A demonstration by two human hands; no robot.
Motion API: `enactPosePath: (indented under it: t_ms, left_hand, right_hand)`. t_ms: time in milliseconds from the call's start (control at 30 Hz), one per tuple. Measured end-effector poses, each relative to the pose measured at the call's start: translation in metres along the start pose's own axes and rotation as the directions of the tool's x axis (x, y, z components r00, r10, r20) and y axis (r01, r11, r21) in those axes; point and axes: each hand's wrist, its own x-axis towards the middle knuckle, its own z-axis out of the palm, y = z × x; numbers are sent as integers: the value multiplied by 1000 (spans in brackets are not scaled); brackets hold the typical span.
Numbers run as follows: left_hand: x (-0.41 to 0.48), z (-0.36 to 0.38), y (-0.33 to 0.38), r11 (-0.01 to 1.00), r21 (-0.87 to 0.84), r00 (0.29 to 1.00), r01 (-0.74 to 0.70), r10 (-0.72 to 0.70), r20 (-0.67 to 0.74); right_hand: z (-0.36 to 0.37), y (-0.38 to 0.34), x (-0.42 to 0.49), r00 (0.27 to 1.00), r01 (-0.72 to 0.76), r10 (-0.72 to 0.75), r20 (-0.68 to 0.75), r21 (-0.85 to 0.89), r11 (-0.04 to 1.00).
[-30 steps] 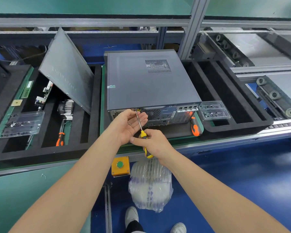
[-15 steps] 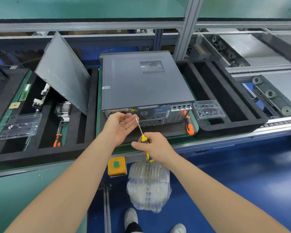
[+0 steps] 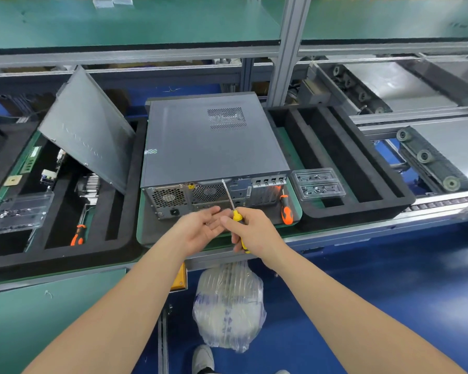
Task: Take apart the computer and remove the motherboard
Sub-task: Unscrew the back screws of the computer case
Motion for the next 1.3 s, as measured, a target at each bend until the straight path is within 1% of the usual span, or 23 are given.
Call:
enactPosePath:
  t_ms: [67,133,233,300,400,533,667,733,867,933,1033,1100,1167,1200,1300]
  left_hand:
    - [2,14,-4,993,112,996,41,-50,73]
    - [7,32,-6,973,215,983,79,-112,147]
    - [18,63,-12,951,280,967,130,-184,176]
    - [26,85,-19,933,322,962,159,-219,162]
    - [39,119,-35,898,395,968,193,-241,75]
    - [67,163,-58,856,454,965,247,-258,-38]
    - [108,207,-80,868,433,970,242,-218,-106]
    - [129,228,-89,880,424,976,213,-174,-128]
    - [173,263,-95,907,406,984,114,-46,-173]
    - [190,273,-92,896,442,985,33,46,-168]
    - [213,283,-85,813,573,961,-101,230,-157]
    - [228,287,-78,773,618,932,-141,314,-180]
    - [239,291,-72,731,668,915,-138,352,-197]
    - [244,292,-70,690,713,910,-123,365,-196]
    - [249,298,-68,521,849,900,-86,406,-158]
  right_hand:
    - [-13,2,3,998,17,-15,-55,38,999]
    - [-26,5,6,990,31,-22,-139,61,998]
    - [-48,16,11,955,12,31,-296,143,990]
    - [-65,23,15,920,-11,90,-382,205,979]
    - [-96,32,24,874,-41,159,-460,255,966]
    - [-149,51,49,821,-116,211,-530,207,971]
    - [-207,74,86,815,-188,265,-516,196,962]
    - [-235,85,104,820,-207,268,-507,175,963]
    - [-285,100,134,855,-228,271,-442,147,962]
    - [-307,106,148,872,-247,279,-402,130,960]
    - [-332,113,169,896,-267,297,-330,136,954]
    - [-343,117,181,909,-279,305,-285,130,952]
    - [-349,121,191,921,-287,306,-241,109,952]
    - [-352,122,195,928,-289,304,-218,97,952]
    - [-355,125,205,940,-296,304,-155,72,953]
